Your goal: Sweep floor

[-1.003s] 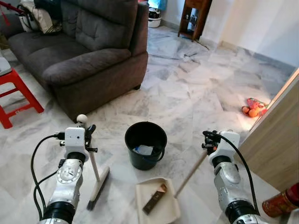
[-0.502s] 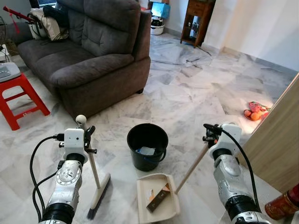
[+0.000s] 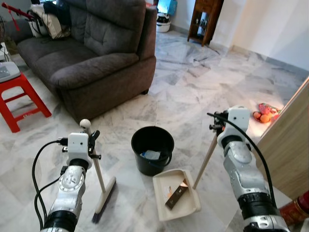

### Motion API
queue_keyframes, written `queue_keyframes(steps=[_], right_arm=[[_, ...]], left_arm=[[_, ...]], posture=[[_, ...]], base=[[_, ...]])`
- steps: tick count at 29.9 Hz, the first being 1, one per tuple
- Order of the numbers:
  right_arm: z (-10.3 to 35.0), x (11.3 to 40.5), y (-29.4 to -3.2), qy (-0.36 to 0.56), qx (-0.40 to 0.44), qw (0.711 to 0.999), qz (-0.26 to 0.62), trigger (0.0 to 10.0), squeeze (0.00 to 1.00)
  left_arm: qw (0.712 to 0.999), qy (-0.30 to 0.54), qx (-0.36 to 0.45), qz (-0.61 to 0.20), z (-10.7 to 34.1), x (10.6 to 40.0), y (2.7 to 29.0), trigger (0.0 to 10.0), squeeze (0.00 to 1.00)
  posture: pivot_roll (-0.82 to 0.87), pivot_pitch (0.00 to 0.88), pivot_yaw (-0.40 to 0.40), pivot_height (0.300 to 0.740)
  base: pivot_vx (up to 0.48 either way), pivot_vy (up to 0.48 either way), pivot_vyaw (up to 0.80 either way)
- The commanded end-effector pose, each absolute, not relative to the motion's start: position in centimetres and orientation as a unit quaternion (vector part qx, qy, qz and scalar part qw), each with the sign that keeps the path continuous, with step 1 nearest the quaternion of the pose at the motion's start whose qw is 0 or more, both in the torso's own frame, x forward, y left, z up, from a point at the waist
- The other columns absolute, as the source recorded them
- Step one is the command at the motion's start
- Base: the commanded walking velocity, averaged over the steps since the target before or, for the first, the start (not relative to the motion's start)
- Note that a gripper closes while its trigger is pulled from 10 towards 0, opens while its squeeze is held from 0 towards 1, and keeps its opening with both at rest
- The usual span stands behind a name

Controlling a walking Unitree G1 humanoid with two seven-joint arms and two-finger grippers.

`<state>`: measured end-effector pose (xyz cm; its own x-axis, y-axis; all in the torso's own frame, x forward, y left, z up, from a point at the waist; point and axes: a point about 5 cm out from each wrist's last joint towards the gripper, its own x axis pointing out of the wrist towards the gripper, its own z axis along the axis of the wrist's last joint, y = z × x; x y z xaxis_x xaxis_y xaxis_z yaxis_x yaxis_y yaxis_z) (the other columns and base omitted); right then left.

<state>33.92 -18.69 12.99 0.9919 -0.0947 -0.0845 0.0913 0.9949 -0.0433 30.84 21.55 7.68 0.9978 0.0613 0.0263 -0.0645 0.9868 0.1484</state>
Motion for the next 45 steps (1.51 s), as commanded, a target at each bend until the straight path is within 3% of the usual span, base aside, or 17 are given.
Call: queue_keyframes(steps=[1,17,26,34,45], right_arm=[[14.9,34.0,-18.9,0.025,-0.028,0.998,-0.049,10.0,0.0],[22.3,34.0,-18.5,-0.033,0.037,0.998,-0.046,10.0,0.0],[23.9,33.8,-19.2,-0.037,0.044,0.997,-0.055,10.0,0.0],[24.8,33.7,-20.1,-0.031,-0.014,0.997,-0.067,10.0,0.0],[26.9,33.6,-19.2,-0.078,0.033,0.995,-0.051,10.0,0.0]], left_arm=[[0.996,-0.03,0.084,0.019,8.6,31.3,21.1,10.0,0.0],[0.996,-0.028,0.084,0.016,8.4,31.3,21.0,10.0,0.0],[0.996,-0.026,0.084,0.016,8.4,31.3,21.1,10.0,0.0],[0.996,-0.027,0.084,0.013,8.5,31.4,21.0,10.0,0.0],[0.996,-0.028,0.082,0.012,8.5,31.5,20.9,10.0,0.0]], posture=[[0.0,0.0,-0.044,0.74],[0.0,0.0,-0.046,0.74],[0.0,0.0,-0.044,0.74],[0.0,0.0,-0.042,0.74],[0.0,0.0,-0.041,0.74]], base=[[0.0,0.0,0.0],[0.0,0.0,0.0],[0.0,0.0,0.0],[0.0,0.0,0.0],[0.0,0.0,0.0]])
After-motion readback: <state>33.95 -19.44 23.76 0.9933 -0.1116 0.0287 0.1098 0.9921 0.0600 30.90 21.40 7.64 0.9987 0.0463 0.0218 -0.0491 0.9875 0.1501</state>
